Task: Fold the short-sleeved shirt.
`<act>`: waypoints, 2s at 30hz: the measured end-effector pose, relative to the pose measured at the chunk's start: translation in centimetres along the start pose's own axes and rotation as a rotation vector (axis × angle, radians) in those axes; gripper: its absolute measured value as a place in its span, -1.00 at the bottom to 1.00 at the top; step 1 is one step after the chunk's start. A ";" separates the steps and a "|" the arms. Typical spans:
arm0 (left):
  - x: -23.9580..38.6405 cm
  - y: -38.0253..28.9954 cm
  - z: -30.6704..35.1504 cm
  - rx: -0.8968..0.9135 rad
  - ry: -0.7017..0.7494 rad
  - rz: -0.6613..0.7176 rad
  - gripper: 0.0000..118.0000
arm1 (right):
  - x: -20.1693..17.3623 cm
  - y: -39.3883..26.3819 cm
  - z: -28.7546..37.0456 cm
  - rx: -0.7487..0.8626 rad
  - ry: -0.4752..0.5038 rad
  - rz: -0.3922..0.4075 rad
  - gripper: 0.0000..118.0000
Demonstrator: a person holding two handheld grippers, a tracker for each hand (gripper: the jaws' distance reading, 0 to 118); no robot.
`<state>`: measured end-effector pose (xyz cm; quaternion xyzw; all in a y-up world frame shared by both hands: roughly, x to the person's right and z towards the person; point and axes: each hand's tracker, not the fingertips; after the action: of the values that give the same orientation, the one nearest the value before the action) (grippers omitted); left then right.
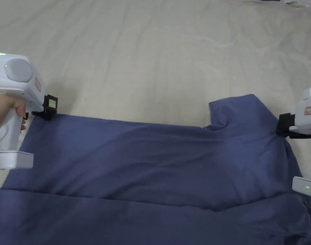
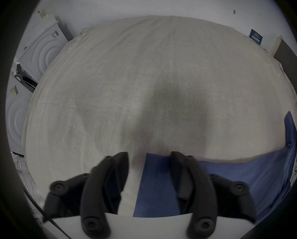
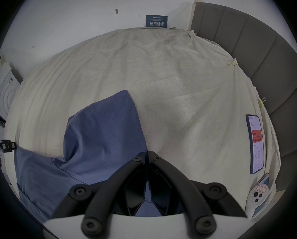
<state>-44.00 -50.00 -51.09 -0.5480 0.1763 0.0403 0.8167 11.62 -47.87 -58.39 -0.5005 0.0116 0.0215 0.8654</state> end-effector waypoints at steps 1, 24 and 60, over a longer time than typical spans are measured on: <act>0.0 -0.1 -0.1 0.001 -0.011 -0.001 -0.48 | 0.0 0.0 0.0 0.002 -0.003 0.011 -0.98; -6.4 -10.2 14.8 0.332 -0.157 0.018 -1.00 | 1.9 -7.2 15.3 0.181 0.029 -0.016 -0.98; -11.2 -24.9 15.3 0.297 -0.102 0.081 1.00 | 4.1 -24.8 18.2 0.121 -0.091 0.022 0.83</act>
<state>-44.23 -44.55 -20.27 -0.4109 0.1603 0.0743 0.8944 16.92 -44.33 -28.05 -0.4458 -0.0211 0.0532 0.8933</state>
